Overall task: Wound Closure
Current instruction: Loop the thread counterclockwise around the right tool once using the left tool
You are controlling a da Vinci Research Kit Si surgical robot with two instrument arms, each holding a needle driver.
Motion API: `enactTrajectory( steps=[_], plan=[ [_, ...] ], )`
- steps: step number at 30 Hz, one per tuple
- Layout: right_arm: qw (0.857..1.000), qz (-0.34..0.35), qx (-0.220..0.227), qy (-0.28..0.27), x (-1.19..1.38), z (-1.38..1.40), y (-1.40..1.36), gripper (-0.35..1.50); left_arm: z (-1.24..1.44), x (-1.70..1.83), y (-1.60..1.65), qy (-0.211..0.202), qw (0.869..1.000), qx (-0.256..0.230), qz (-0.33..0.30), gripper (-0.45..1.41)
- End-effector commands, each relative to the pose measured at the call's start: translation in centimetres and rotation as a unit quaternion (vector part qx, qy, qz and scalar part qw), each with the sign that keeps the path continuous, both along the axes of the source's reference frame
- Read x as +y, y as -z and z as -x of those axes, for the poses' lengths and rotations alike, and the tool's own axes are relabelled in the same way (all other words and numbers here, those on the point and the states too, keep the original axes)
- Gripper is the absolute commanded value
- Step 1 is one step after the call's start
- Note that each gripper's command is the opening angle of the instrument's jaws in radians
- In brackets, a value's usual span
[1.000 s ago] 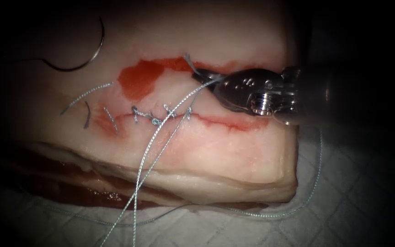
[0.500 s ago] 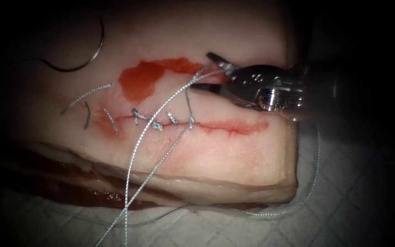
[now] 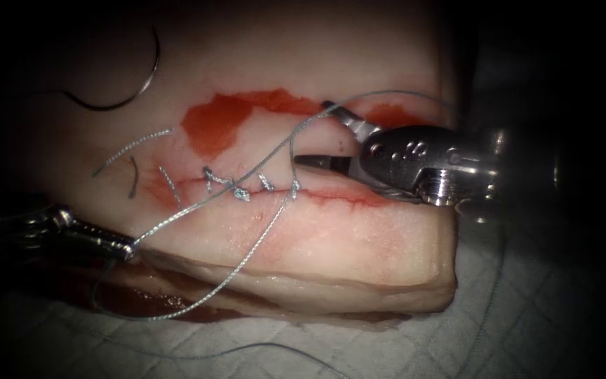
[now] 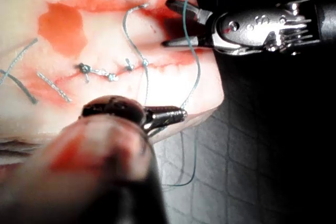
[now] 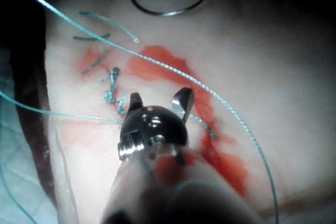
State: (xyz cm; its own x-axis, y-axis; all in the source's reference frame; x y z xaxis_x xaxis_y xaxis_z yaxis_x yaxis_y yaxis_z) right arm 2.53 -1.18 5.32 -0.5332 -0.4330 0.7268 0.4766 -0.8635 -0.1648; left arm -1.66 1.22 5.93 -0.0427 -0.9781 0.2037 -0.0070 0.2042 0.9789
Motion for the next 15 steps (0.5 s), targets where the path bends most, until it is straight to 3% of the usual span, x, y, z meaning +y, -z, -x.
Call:
enactTrajectory(
  steps=[1,6,7,8,9,10,11,15],
  plan=[
    [1.000,0.003,0.010,-0.007,0.03,-0.14,0.05,1.28,0.09,0.15,-0.01,0.033,0.999,0.011,-0.005,-0.45],
    [0.999,0.021,0.032,-0.030,0.00,-0.30,0.14,1.16,0.26,0.47,0.13,0.081,0.994,-0.069,-0.030,-0.45],
    [0.999,0.021,0.031,-0.031,-0.02,-0.36,0.14,1.01,0.38,0.55,0.21,0.096,0.991,-0.085,-0.047,-0.45],
    [0.999,0.021,0.032,-0.031,-0.03,-0.39,0.14,0.71,0.46,0.59,0.26,0.099,0.990,-0.089,-0.053,-0.45],
    [0.999,0.022,0.032,-0.031,-0.04,-0.42,0.13,0.52,0.53,0.63,0.29,0.101,0.989,-0.093,-0.054,-0.45],
    [0.999,0.027,0.033,-0.024,-0.05,-0.46,0.12,0.51,0.61,0.67,0.32,0.099,0.989,-0.100,-0.054,-0.45],
    [0.999,0.029,0.039,-0.016,-0.07,-0.52,0.09,0.64,0.77,0.75,0.37,0.094,0.986,-0.121,-0.059,-0.45],
    [0.996,0.059,0.068,0.015,-0.20,-0.67,-0.07,0.66,1.21,0.90,0.41,0.096,0.981,-0.156,-0.068,-0.45]
  ],
)
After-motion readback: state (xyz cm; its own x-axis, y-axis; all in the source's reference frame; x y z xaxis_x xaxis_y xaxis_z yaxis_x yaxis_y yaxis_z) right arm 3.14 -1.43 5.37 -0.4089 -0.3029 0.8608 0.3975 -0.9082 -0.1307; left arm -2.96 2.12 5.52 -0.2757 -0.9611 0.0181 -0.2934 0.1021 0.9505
